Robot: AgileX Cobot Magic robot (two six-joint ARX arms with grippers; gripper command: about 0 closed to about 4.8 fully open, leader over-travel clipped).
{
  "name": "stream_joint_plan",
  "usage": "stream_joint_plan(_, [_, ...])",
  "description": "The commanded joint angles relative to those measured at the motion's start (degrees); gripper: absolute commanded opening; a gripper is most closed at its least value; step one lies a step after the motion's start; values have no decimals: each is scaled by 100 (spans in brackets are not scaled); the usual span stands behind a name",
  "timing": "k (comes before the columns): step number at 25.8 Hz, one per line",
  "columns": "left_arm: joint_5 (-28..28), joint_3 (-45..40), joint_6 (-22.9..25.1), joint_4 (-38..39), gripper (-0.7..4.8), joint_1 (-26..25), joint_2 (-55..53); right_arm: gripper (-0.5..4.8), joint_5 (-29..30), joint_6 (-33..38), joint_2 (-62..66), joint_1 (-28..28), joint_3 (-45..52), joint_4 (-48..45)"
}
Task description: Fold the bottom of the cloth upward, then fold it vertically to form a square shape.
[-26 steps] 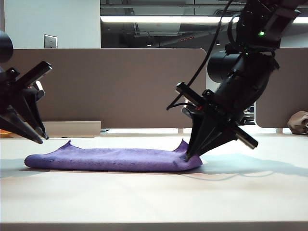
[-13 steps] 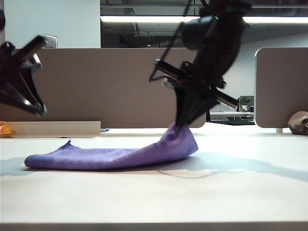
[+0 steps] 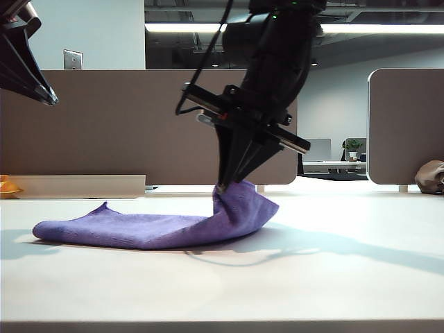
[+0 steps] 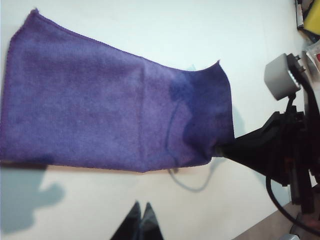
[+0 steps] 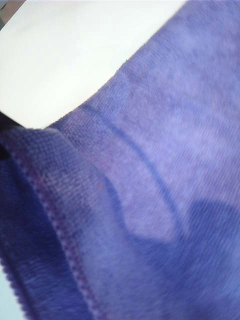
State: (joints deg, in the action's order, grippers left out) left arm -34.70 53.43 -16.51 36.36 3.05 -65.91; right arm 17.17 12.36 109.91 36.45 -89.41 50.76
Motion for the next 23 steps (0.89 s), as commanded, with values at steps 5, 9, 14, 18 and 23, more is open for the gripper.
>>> stream_joint_plan(5, [44, 2, 24, 118, -6, -9, 28, -7, -11, 2, 125, 210, -348, -114])
stream_joint_plan(9, [52, 2, 22, 136, -6, -9, 133, -7, 28, 2, 332, 310, -807, -70])
stream_joint_plan(14, [175, 2, 4, 136, -6, -13, 492, -7, 129, 0, 868, 404, -1484, 166])
stream_joint_plan(18, [402, 2, 7, 286, -6, -20, 914, -7, 293, -17, 1274, 597, -2059, 162])
stream_joint_plan(23, [393, 2, 2, 387, -6, -101, 1130, -7, 343, -15, 1720, 765, -2859, 129])
